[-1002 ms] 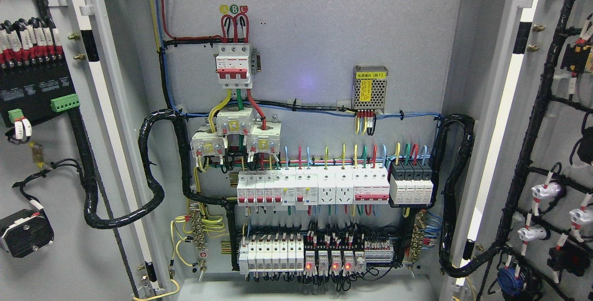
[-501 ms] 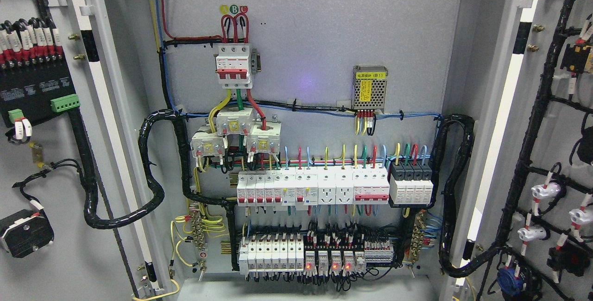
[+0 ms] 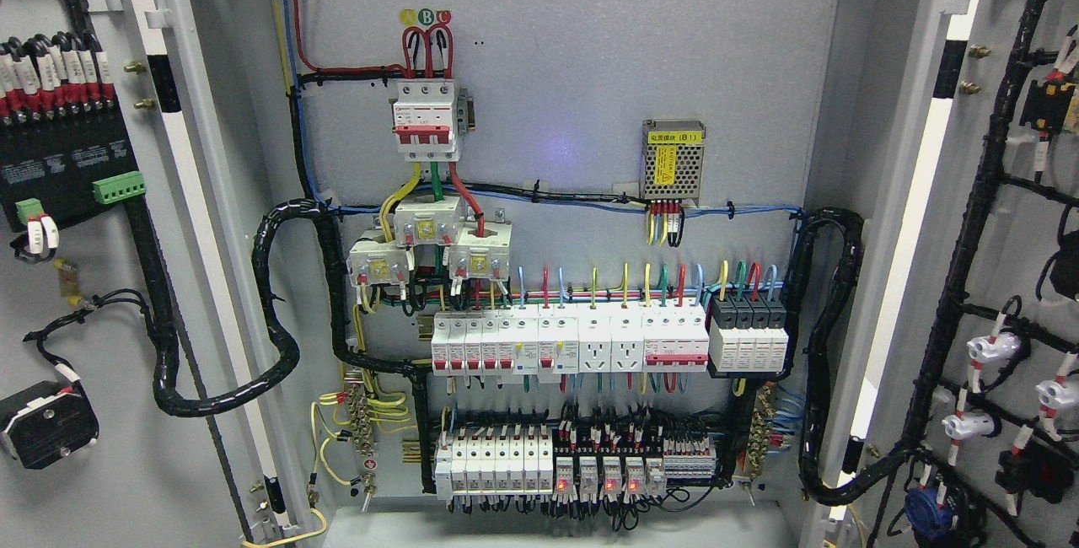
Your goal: Open door with both hands
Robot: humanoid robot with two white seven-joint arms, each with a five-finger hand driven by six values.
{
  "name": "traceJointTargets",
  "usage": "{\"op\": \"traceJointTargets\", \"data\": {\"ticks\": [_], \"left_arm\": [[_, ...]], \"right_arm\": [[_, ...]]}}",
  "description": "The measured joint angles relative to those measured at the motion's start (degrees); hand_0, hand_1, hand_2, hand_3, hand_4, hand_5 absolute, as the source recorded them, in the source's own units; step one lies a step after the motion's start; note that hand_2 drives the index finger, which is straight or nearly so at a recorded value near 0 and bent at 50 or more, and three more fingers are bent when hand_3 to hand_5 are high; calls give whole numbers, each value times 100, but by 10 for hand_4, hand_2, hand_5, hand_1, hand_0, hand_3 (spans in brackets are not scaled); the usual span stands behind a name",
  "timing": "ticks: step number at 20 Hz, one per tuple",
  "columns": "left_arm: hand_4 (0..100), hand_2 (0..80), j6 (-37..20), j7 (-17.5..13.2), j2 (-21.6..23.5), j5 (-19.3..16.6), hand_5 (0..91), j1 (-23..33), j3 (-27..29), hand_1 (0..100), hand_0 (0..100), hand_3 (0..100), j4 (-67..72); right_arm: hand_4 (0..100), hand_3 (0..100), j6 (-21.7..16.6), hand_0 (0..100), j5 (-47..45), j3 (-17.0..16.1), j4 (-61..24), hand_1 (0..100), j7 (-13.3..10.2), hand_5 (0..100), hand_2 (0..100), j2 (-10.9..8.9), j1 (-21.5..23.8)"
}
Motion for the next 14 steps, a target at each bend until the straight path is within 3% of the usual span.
{"op": "traceJointTargets", "data": {"ticks": [4, 8, 14], "left_arm": [[0, 0, 0, -29, -122, -135, 0, -25, -213, 0, 0, 0, 616], [0, 0, 0, -268, -258, -311, 0, -82, -394, 0, 0, 0, 1260], [0, 0, 0, -618, -497, -636, 0, -348, -580, 0, 0, 0, 2363]], "right_arm": [[0, 0, 30, 192, 224, 225, 960, 0, 2, 0, 0, 98, -272], [0, 0, 96, 192, 484, 375, 2004, 0, 8, 0, 0, 257, -614], [0, 0, 563, 192, 746, 501, 3611, 0, -33, 0, 0, 610, -1176]]}}
